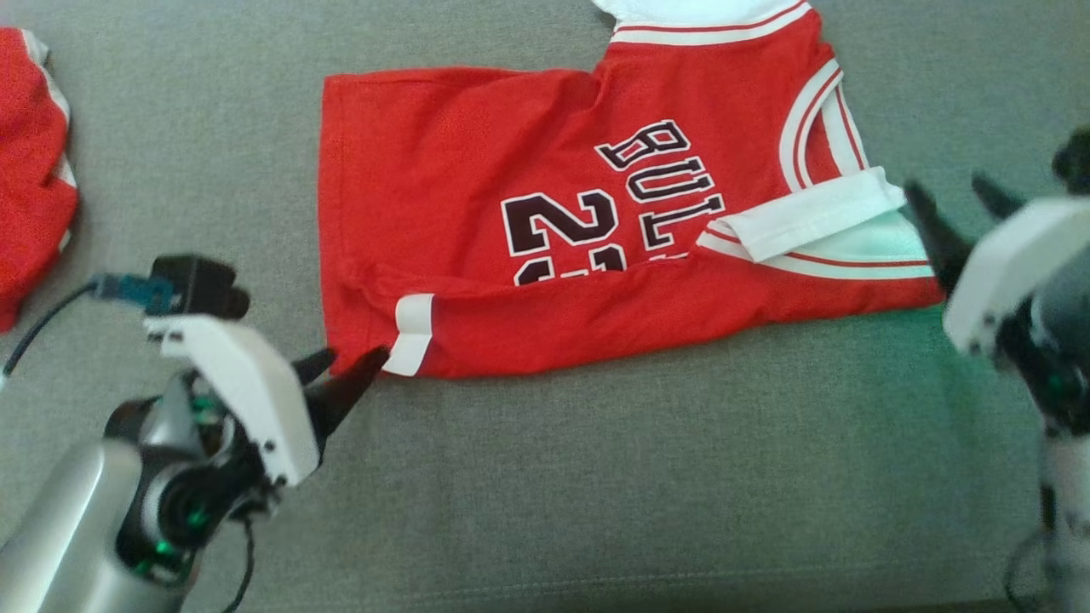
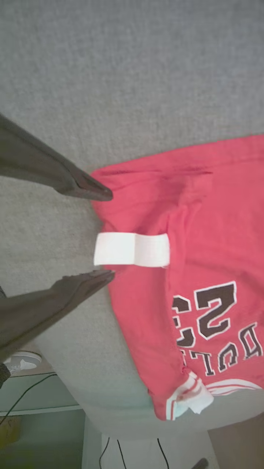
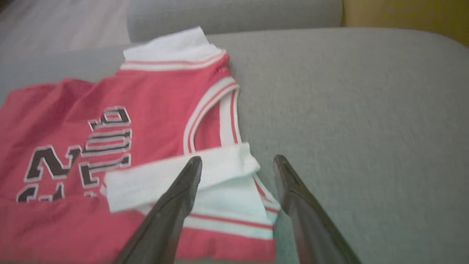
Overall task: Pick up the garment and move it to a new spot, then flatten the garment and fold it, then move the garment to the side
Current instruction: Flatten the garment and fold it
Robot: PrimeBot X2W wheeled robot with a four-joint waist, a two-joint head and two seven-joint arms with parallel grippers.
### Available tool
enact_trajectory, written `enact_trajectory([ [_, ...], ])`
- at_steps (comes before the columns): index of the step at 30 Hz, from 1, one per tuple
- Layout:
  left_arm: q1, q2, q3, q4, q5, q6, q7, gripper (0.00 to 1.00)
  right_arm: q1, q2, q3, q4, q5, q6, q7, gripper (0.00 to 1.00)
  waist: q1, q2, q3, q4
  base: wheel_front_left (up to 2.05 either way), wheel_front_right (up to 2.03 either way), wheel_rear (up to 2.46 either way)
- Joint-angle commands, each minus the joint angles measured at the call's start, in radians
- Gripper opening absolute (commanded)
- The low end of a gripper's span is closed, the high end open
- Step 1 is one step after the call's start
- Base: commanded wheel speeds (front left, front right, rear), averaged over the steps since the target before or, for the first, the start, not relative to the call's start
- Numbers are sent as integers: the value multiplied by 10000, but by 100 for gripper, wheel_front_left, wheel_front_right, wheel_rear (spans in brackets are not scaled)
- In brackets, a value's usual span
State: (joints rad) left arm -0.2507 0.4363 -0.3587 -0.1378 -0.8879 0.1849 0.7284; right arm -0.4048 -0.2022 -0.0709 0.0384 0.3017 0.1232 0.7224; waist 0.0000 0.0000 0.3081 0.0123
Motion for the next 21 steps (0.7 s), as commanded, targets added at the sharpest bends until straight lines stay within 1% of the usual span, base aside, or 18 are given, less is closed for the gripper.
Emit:
enact_trajectory([
  [1,-58,504,647,-481,-10,10,-117,100,415,-282,226,-577,96,75,272,100,0,0,15,-44,0,0,0],
  [4,305,710,702,-635,128,58,-226,100,1082,-834,194,-1013,149,75,809,100,0,0,200,-46,0,0,0],
  [7,319,696,663,-583,343,110,-430,100,1363,-1174,120,-1172,134,75,1094,100,0,0,477,-20,0,0,0],
  [11,33,617,502,-404,595,63,-584,100,1227,-1286,185,-1062,128,75,1345,100,0,0,823,37,0,0,0],
  [16,-322,544,309,-80,760,-41,-614,100,843,-1322,603,-739,182,75,1736,100,0,0,1083,116,0,0,0],
  [21,-526,340,34,261,850,-169,-674,100,615,-1271,952,-461,328,75,1970,100,0,0,1164,174,0,0,0],
])
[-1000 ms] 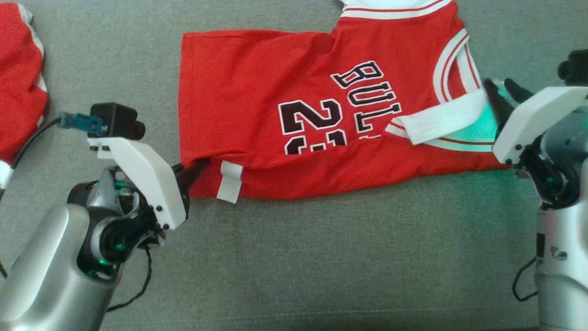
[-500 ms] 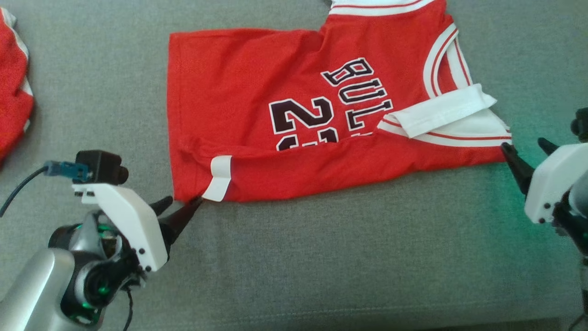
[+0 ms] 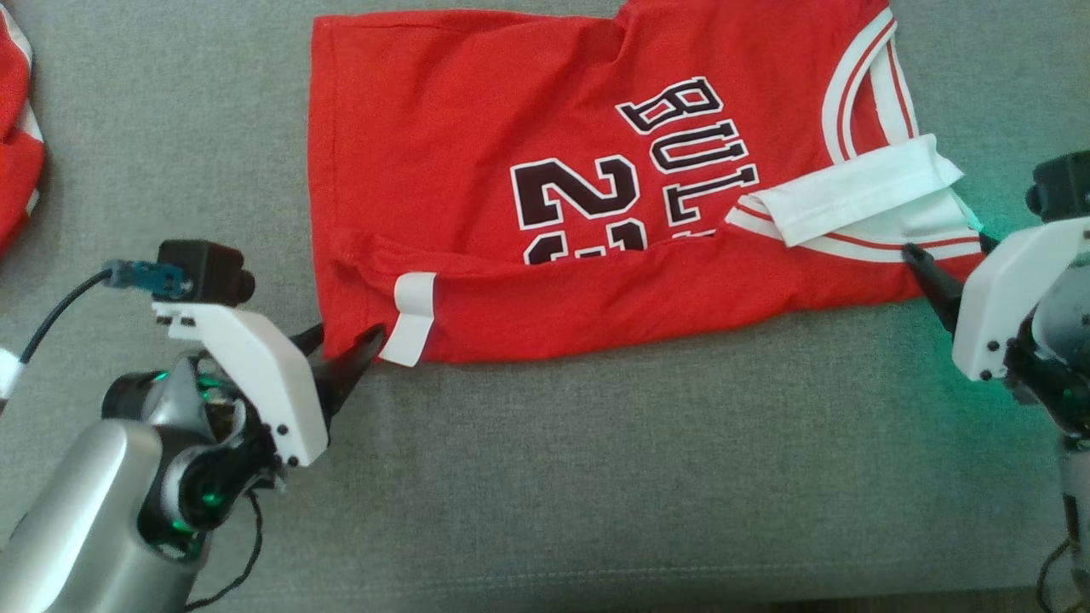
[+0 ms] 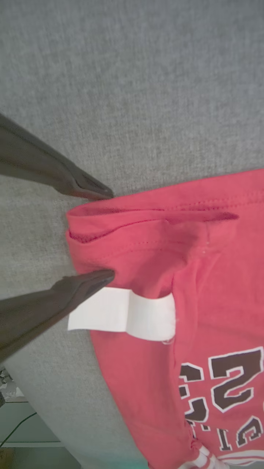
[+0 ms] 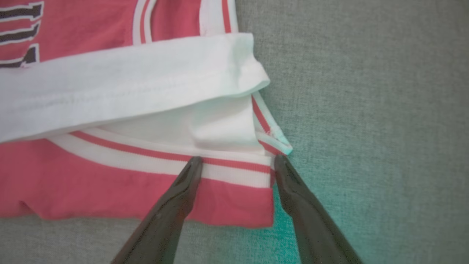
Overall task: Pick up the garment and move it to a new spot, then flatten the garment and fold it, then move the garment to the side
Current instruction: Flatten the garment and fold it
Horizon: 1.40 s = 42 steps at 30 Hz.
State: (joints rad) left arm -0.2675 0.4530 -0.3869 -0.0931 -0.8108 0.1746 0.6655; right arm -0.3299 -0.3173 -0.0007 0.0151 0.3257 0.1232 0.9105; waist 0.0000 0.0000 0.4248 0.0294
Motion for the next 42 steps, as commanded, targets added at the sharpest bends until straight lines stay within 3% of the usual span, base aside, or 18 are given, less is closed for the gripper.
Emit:
enact_trajectory([
  [1,-385,143,282,-137,84,-88,-60,100,-163,-95,270,-200,128,75,107,100,0,0,-5,8,0,0,0],
  [5,-424,111,125,24,82,-218,-20,100,-174,-100,368,-134,289,75,217,100,0,0,-18,7,0,0,0],
  [6,-409,107,89,58,60,-249,4,88,-151,-104,395,-123,355,75,268,100,0,0,-18,5,0,0,0],
  [7,-388,103,46,85,45,-287,25,38,-119,-99,418,-112,435,75,331,100,0,0,-21,2,0,0,0],
  [8,-365,92,4,110,34,-324,30,6,-85,-90,431,-107,512,75,395,100,0,0,-22,-1,0,0,0],
  [9,-345,79,-34,131,32,-355,20,0,-51,-78,440,-106,587,75,459,86,0,0,-20,-5,0,0,0],
  [10,-337,65,-63,158,43,-379,-8,0,-22,-72,458,-108,661,75,528,55,0,0,-17,-6,0,0,0],
  [11,-357,48,-115,240,98,-439,-92,0,13,-107,504,-136,783,75,599,0,0,0,-37,2,0,0,0],
  [17,-310,75,-139,358,-95,-755,-161,0,55,-258,243,-180,1123,75,648,0,0,0,-310,15,0,0,0],
  [22,26,511,176,-87,-461,-949,-51,0,278,-607,-500,-447,1418,75,912,0,0,0,-763,44,0,0,0],
  [28,1342,1062,443,-1392,-1005,-876,222,0,1550,-1043,-1197,-1392,1831,75,2096,0,0,0,-1118,72,0,0,0],
  [32,2336,932,311,-1856,-1203,-674,111,0,2447,-1045,-1351,-1847,1801,75,2387,0,0,0,-1151,77,0,0,0],
  [33,2486,847,264,-1866,-1193,-616,32,0,2587,-1034,-1348,-1906,1728,75,2335,36,0,0,-1143,82,0,0,0],
  [34,2593,760,202,-1859,-1163,-572,-43,23,2700,-1048,-1309,-1983,1663,75,2273,91,0,0,-1137,87,0,0,0],
  [35,2662,680,139,-1857,-1128,-557,-119,80,2787,-1042,-1304,-2030,1618,75,2230,100,0,0,-1130,90,0,0,0],
  [36,2699,624,88,-1848,-1085,-550,-182,100,2845,-1033,-1303,-2074,1591,75,2195,100,0,0,-1124,96,0,0,0],
  [42,2508,696,417,-2095,-770,-421,-643,100,2215,-1231,-1569,-2646,1599,75,2000,100,0,0,-900,112,0,0,0],
])
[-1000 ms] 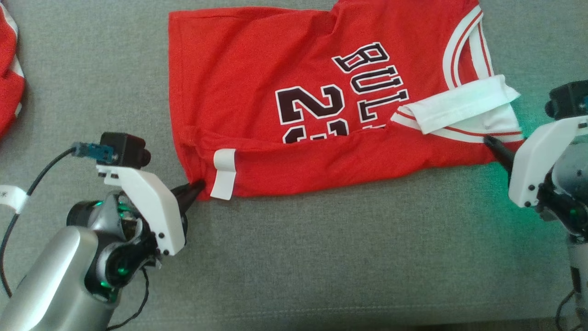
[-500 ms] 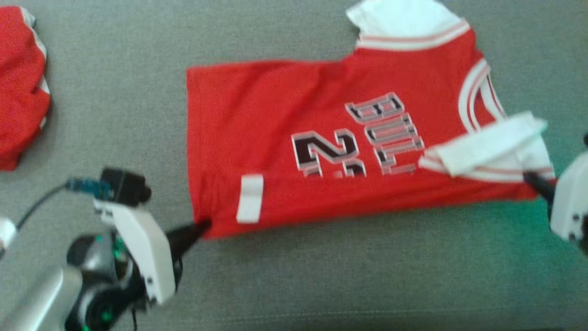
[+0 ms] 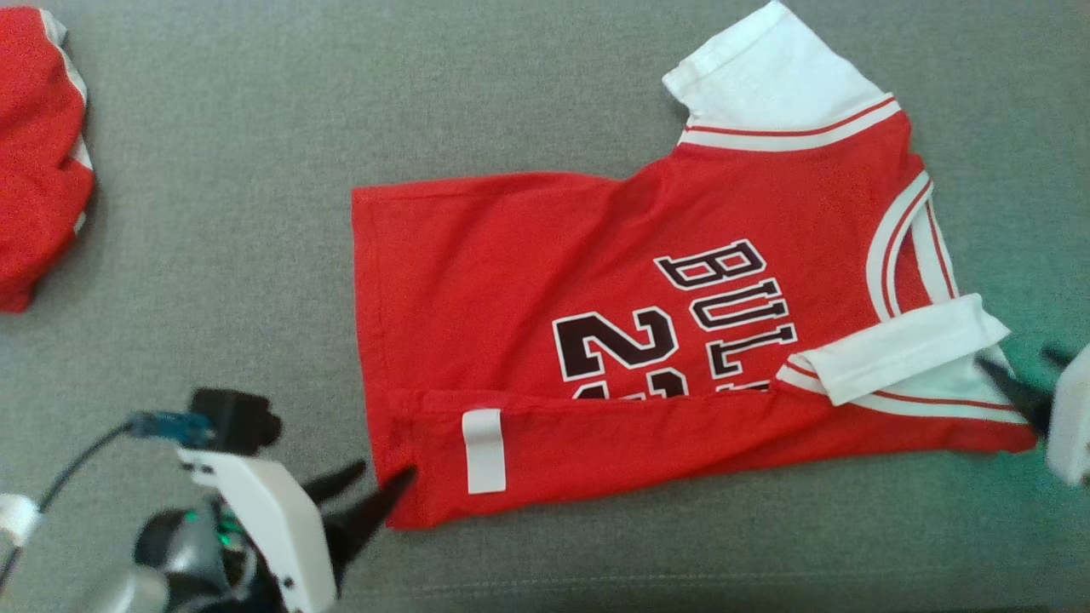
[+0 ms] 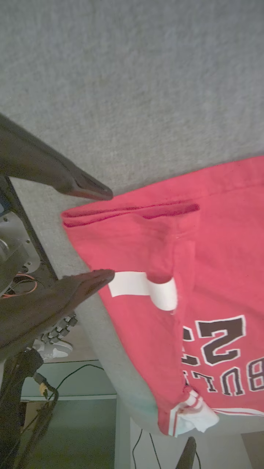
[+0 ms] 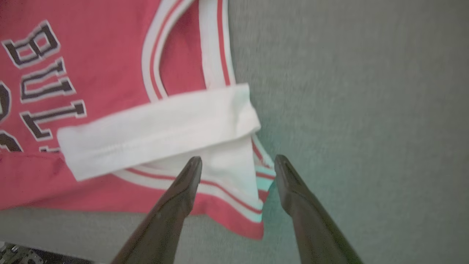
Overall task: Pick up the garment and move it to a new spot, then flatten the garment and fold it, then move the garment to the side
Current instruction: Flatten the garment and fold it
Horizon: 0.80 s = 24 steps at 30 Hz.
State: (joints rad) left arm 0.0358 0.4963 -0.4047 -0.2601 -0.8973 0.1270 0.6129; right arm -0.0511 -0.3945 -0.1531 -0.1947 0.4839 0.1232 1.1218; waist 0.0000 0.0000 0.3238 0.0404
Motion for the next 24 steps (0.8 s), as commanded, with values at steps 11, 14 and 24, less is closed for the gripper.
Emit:
enact_trajectory([
  [11,-5119,-154,344,1009,1666,83,-38,100,-5828,-513,1213,867,-1345,75,-679,100,0,0,1938,1124,0,0,0],
  [14,-6232,-596,-270,2025,2167,-165,-13,100,-6917,-409,1666,2102,-1983,75,-1037,100,0,0,2274,1535,0,0,0],
  [24,-7419,-1355,-1131,3405,2250,-952,108,100,-8613,-328,2313,4945,-2822,75,-2320,100,0,0,2680,2230,0,0,0],
])
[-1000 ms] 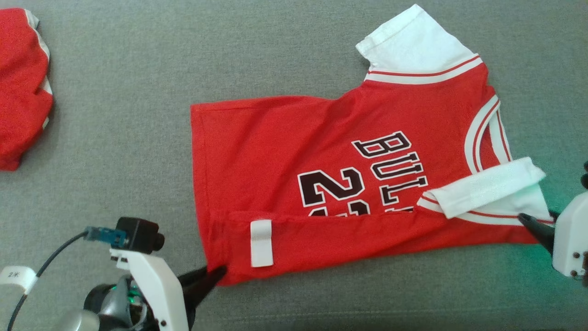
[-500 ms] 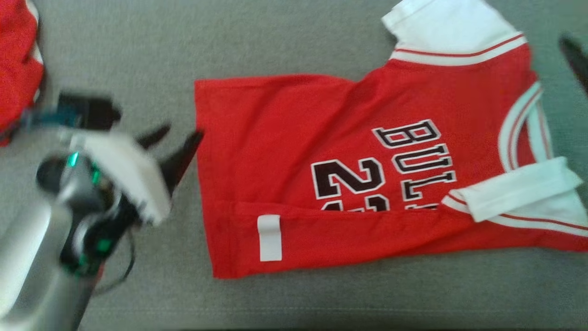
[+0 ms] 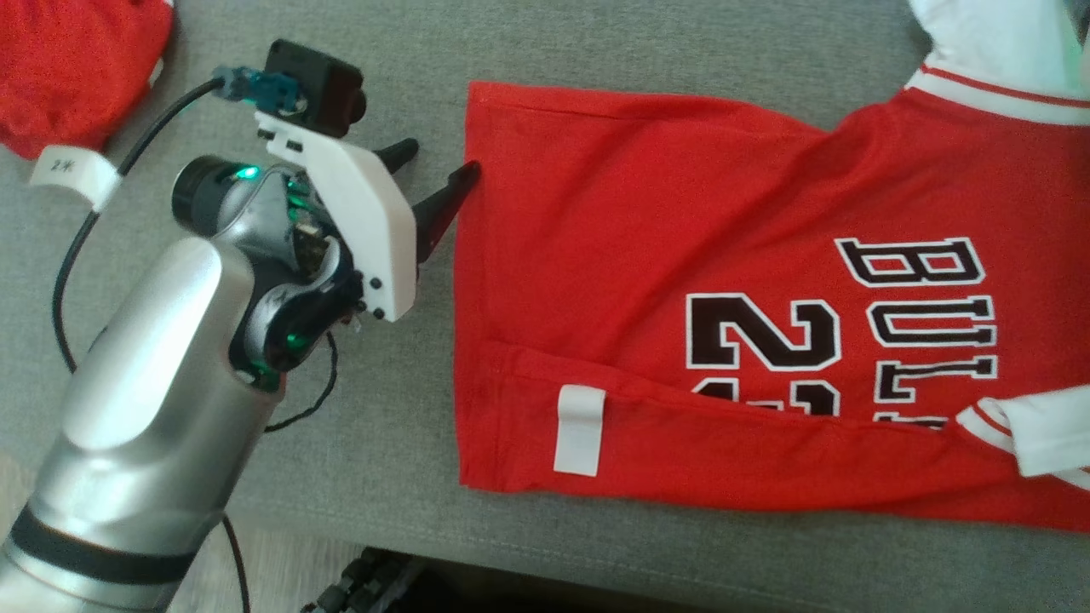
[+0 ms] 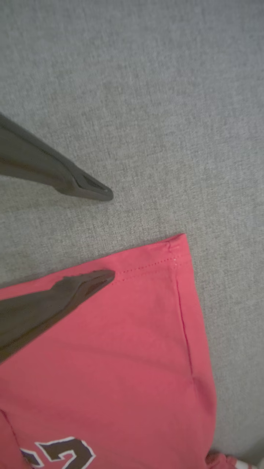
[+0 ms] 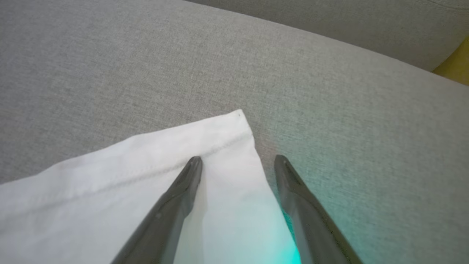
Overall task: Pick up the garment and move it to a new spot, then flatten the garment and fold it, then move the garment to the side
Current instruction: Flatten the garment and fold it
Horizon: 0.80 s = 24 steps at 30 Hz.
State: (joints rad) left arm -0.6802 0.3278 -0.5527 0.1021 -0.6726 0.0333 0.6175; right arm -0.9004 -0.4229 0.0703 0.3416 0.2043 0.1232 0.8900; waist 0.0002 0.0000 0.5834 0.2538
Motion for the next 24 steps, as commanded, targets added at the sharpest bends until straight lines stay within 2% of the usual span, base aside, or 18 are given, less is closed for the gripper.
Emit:
enact_trajectory([
  [1,-304,280,305,-165,-21,-56,81,100,-221,-31,113,-196,-43,75,-99,100,-2,0,85,115,0,0,0],
  [10,-638,98,205,106,-170,-227,139,100,-985,175,580,935,106,75,-440,100,-2,0,190,-38,0,0,0],
  [24,-1390,-195,-27,689,-7,-260,174,100,-1274,346,1269,1500,542,75,-647,100,-2,0,275,-301,0,0,0],
])
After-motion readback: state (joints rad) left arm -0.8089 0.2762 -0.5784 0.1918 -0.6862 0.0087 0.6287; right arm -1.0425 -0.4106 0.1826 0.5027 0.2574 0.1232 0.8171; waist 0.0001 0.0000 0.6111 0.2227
